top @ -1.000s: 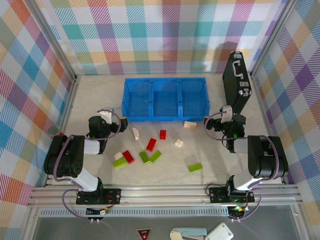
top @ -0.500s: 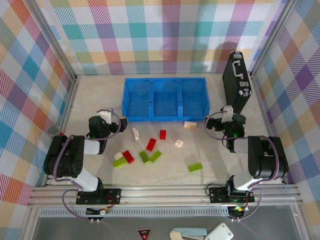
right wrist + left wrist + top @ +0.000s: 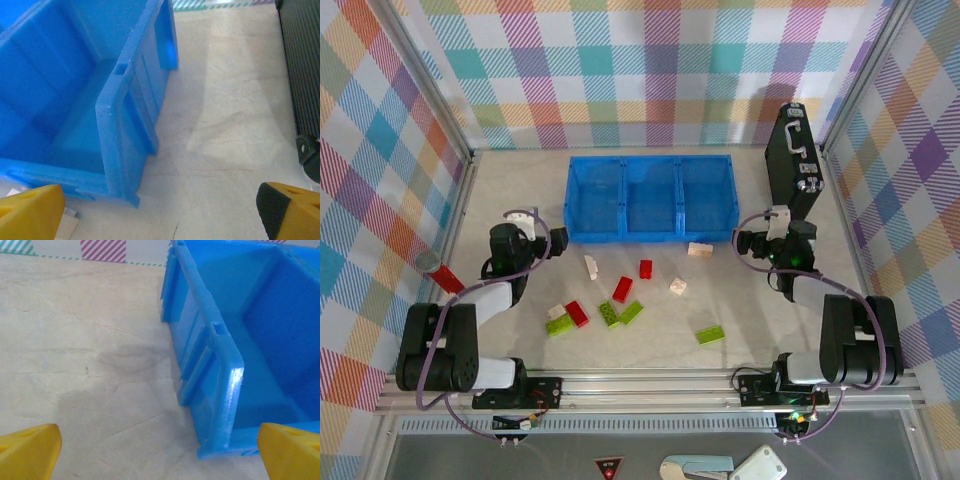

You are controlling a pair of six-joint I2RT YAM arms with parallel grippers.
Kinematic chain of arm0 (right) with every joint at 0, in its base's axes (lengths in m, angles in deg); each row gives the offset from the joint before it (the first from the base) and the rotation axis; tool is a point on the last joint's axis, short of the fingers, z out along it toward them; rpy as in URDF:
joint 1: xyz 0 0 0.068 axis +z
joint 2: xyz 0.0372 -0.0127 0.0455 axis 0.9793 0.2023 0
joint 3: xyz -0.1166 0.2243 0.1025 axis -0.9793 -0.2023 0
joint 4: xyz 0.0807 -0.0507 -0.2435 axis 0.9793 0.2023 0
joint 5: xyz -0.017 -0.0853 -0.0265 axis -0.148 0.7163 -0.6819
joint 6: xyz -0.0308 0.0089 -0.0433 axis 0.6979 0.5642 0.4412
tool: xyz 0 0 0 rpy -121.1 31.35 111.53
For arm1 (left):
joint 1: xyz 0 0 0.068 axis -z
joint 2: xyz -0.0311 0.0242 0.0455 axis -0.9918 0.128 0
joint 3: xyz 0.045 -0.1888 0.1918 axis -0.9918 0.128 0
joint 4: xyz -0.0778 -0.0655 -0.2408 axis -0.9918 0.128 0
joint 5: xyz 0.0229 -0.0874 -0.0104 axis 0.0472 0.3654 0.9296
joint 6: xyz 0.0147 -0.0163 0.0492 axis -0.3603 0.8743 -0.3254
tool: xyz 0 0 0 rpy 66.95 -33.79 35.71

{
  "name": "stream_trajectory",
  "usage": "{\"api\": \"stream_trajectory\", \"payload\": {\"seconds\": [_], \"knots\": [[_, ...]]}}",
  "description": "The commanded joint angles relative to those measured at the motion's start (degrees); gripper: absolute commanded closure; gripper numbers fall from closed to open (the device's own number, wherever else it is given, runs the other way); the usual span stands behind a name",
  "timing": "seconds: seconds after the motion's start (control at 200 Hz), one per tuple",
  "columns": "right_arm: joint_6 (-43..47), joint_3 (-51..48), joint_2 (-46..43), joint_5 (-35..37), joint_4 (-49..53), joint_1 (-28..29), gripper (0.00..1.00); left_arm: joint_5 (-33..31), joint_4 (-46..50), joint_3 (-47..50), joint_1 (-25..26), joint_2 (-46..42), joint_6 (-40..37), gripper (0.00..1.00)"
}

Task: Sort the legos into containers by color
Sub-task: Pick up the lego from the center of the table.

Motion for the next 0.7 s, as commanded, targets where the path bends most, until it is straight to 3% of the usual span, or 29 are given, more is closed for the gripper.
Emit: {"api": "stream_trajectory", "payload": {"seconds": [0.0,0.31,0.695], "knots": [[-1.1,3.1,-3.2,0.3,10.6,0.9,0.00,-1.6,11.6,-3.5,0.5,-3.4,3.0,0.00],[-6.1,8.2,-9.1,4.6,30.2,5.2,0.05,1.0,38.5,-15.5,0.5,-8.3,11.8,0.00],[-18.4,15.0,-11.1,7.9,46.5,13.3,0.13,2.4,65.8,-30.4,0.4,-9.5,10.6,0.00]]}}
